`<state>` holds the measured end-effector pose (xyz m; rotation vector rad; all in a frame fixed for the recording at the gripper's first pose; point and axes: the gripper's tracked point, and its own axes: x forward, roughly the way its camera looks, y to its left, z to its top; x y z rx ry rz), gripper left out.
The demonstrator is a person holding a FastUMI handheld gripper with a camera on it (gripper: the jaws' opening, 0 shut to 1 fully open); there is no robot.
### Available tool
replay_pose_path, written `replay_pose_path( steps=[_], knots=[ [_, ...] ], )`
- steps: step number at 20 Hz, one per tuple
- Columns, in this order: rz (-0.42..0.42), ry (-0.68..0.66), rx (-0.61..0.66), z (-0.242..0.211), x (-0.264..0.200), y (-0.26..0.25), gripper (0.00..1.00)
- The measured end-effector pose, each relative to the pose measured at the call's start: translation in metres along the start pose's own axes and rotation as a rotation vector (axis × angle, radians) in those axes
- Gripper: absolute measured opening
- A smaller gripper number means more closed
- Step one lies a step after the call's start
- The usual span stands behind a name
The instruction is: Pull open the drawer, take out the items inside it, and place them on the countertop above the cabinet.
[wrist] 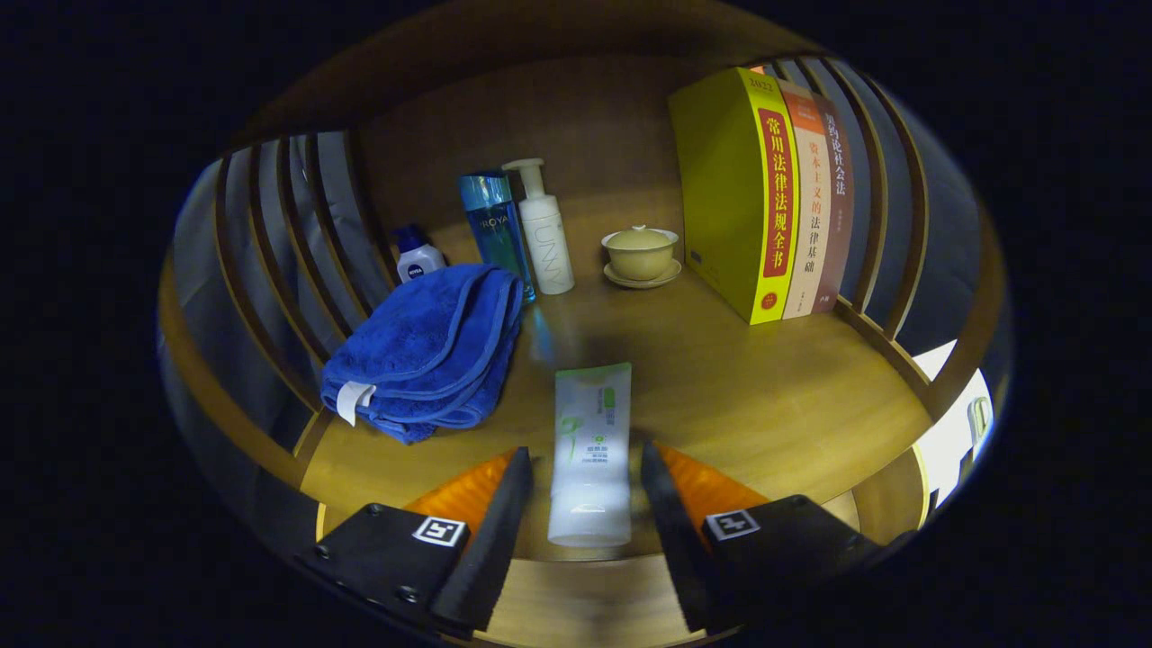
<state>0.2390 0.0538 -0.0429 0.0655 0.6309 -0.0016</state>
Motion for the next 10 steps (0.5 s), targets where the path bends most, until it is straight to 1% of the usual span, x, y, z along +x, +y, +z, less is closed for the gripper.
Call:
replay_pose_path(
  steps=[4, 6, 9, 10],
  knots=[
    [0.008, -0.008, -0.005, -0.004, -0.005, -0.001, 0.91],
    [0.017, -0.018, 0.013, -0.003, -0.008, 0.000, 0.98],
    [0.031, -0.024, 0.030, -0.006, -0.019, -0.001, 0.99],
    [0.032, -0.046, 0.029, -0.002, -0.023, -0.001, 0.99]
  ],
)
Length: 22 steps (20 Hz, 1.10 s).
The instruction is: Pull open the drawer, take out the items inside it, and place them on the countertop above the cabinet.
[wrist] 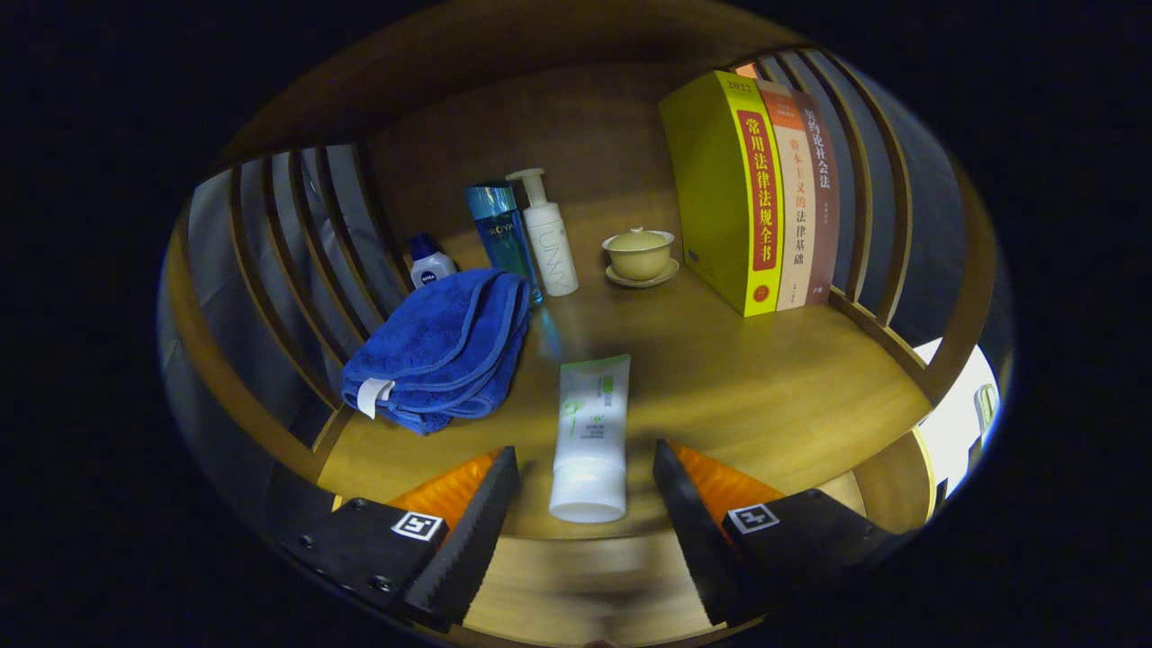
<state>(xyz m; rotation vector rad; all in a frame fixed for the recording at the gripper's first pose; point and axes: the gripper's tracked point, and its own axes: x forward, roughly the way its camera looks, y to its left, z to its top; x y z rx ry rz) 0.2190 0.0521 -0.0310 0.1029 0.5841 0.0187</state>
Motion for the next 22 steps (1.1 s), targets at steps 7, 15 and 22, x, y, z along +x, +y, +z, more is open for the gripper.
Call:
replay_pose_path(
  steps=[7, 15, 22],
  knots=[
    [0.022, -0.094, -0.039, -0.001, -0.052, 0.007, 0.99],
    [0.040, -0.151, -0.046, -0.033, -0.106, 0.007, 0.99],
    [0.039, -0.155, -0.034, -0.089, -0.146, -0.001, 0.99]
  ],
)
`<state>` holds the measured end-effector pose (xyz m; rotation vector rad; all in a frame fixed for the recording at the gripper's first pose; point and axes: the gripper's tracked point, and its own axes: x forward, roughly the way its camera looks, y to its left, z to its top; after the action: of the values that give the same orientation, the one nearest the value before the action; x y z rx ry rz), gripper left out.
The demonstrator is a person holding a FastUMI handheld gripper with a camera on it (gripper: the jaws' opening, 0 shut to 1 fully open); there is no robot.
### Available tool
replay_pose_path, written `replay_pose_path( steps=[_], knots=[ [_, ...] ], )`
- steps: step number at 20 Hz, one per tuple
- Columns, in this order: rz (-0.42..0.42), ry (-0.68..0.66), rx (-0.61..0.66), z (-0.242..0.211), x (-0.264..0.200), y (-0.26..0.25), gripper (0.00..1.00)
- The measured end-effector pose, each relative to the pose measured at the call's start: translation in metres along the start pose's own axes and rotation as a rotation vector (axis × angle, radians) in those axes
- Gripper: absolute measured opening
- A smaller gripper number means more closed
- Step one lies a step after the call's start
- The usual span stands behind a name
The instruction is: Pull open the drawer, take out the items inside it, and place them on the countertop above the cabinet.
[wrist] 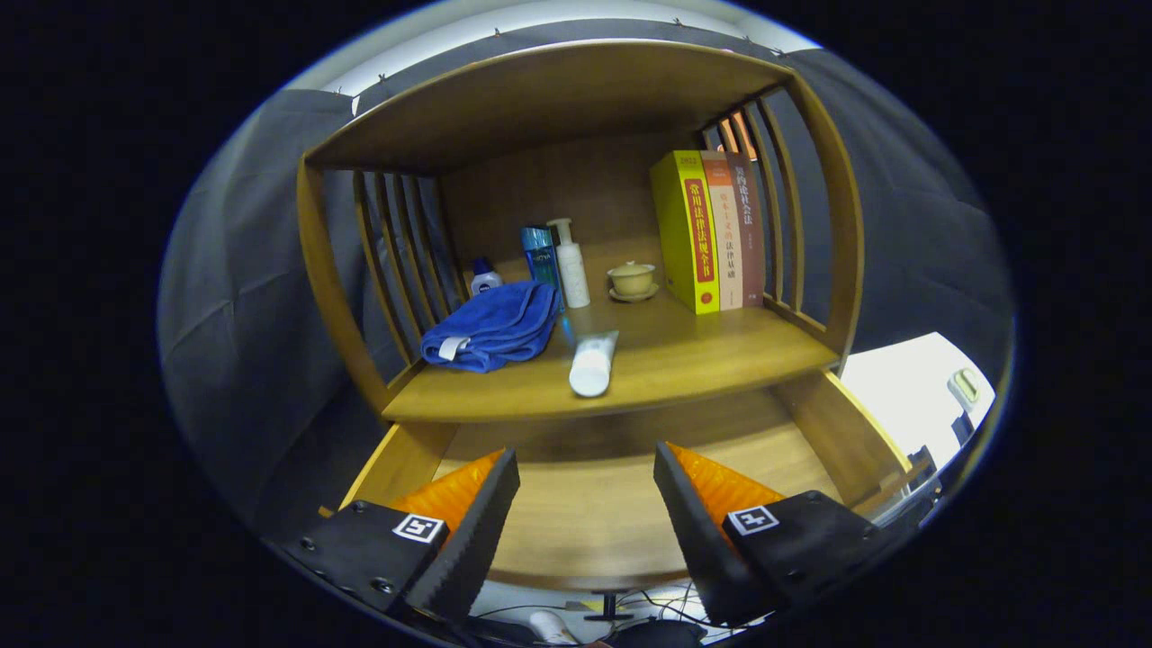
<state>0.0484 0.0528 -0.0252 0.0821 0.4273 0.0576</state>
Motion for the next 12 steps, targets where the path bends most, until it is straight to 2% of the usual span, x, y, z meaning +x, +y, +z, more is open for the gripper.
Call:
replay_pose_path(
  steps=[7, 12],
  knots=[
    [0.002, 0.026, 0.013, -0.041, -0.037, -0.003, 0.98],
    [-0.010, 0.060, 0.029, -0.069, -0.045, -0.010, 0.99]
  ],
)
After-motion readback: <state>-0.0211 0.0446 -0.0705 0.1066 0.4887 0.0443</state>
